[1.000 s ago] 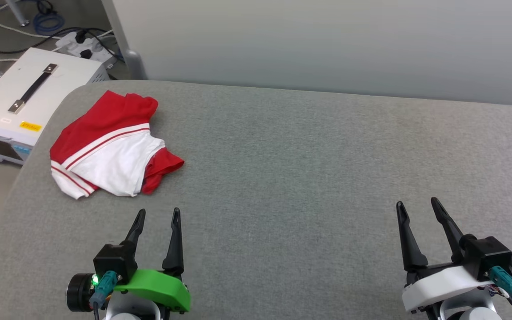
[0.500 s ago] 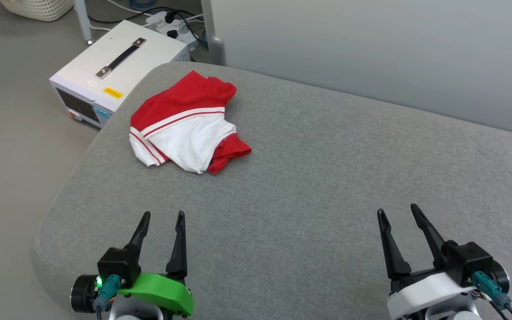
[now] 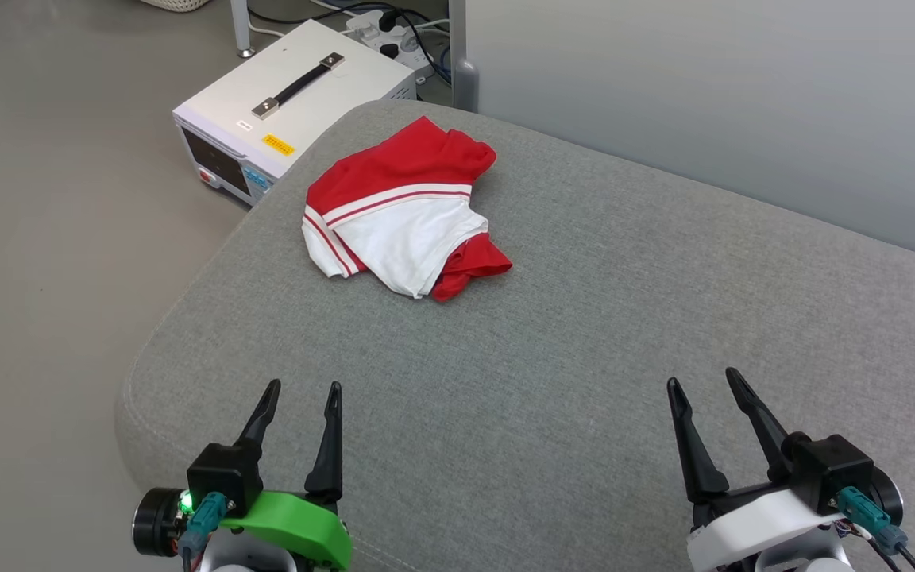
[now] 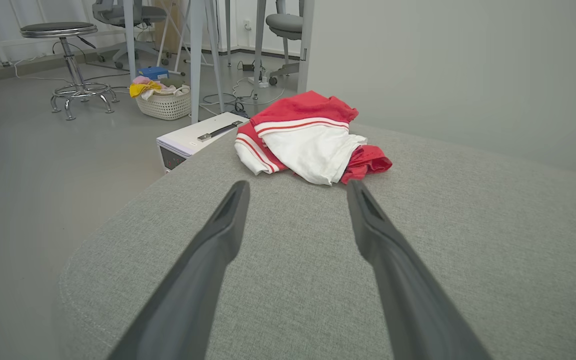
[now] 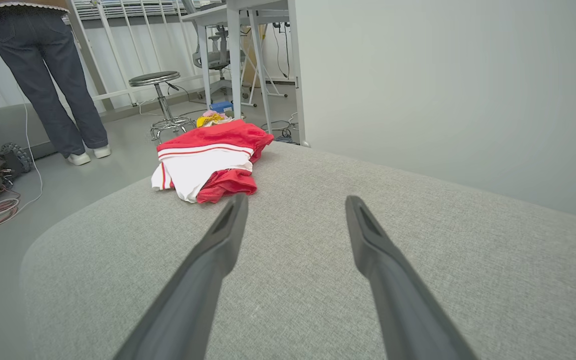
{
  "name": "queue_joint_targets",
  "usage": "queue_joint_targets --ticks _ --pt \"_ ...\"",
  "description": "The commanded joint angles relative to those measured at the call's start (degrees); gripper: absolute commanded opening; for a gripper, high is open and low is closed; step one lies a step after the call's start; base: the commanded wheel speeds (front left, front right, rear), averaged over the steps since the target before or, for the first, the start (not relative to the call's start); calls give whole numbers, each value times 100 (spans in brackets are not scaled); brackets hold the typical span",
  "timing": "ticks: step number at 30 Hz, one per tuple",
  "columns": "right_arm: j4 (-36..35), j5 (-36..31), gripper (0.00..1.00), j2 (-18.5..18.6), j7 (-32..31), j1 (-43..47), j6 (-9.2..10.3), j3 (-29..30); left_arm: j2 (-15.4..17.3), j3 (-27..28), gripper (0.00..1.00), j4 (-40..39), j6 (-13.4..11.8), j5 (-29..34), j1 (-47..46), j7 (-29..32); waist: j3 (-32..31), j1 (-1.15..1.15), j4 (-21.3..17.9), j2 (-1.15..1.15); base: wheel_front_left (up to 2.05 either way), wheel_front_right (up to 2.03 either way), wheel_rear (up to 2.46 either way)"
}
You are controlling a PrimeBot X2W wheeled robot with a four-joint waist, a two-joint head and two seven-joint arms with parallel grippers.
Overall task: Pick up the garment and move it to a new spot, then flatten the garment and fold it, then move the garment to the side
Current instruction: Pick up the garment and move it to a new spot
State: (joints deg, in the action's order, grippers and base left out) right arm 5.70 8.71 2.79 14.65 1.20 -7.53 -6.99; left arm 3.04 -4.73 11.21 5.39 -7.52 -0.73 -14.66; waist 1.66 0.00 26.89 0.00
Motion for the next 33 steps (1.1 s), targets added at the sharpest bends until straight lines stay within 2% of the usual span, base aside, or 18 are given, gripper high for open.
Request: queue_joint_targets --ticks 1,12,18,23,33 --pt "13 21 100 9 35 14 4 3 -15 5 100 -22 39 -17 36 -34 10 0 3 0 0 0 0" --pt "-28 -76 100 9 35 -92 4 -41 -15 3 100 76 93 -124 -117 -34 254 0 -173 0 0 0 0" --pt "-108 -310 100 9 35 -290 4 -50 280 -360 100 913 192 -212 -992 81 771 0 -479 0 0 0 0" --pt "-161 -499 100 9 35 -512 4 -111 771 -1101 100 1494 207 -754 -2185 927 1259 0 -796 0 0 0 0" --pt "-361 -649 100 17 35 -1059 4 -342 2222 -2313 100 2058 209 -2947 -4436 3467 2186 0 -1547 0 0 0 0"
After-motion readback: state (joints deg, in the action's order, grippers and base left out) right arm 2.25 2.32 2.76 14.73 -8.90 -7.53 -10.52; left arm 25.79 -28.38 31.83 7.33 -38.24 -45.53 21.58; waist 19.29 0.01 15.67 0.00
